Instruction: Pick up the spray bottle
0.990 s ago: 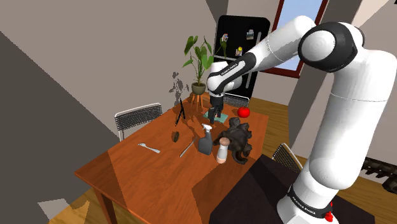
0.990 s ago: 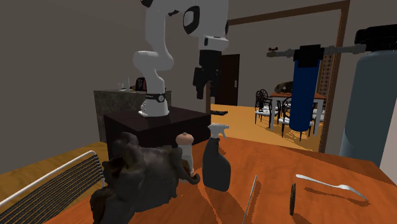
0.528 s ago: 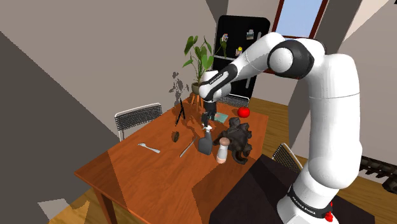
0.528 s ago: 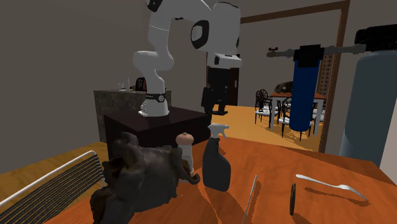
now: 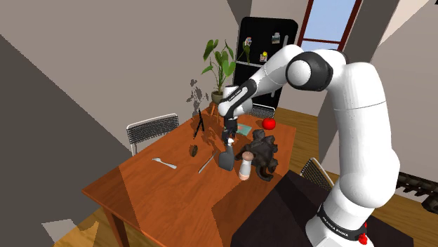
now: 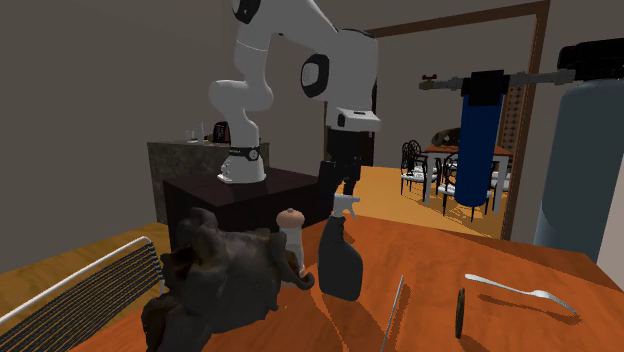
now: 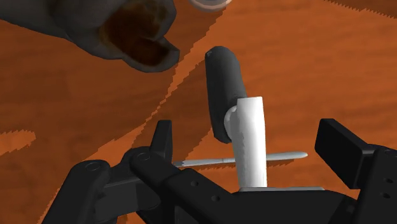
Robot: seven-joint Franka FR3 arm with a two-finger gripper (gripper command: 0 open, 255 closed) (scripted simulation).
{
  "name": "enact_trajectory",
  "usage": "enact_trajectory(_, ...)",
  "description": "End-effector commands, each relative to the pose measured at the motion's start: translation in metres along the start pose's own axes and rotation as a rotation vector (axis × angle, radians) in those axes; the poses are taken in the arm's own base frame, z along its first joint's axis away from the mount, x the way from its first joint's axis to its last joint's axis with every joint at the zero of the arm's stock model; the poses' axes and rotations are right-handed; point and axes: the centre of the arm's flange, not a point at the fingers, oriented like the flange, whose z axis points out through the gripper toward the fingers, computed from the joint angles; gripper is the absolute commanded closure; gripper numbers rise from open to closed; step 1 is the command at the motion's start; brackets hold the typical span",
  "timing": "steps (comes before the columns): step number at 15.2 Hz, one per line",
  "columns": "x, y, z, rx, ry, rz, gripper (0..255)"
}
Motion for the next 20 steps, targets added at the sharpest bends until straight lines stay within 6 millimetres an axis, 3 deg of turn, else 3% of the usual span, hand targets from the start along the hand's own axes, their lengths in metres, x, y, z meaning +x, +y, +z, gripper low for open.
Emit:
enact_trajectory(1, 0.001, -0.001, 0.005, 0.000, 0.000, 0.000, 0)
enact_trajectory(2, 0.000, -0.001, 0.005, 0.000, 0.000, 0.000, 255)
enact_trajectory(11, 0.001, -0.001, 0.005, 0.000, 0.000, 0.000, 255)
enact_trajectory(20, -0.003, 0.000, -0.043, 0.000, 0.000, 0.000, 255)
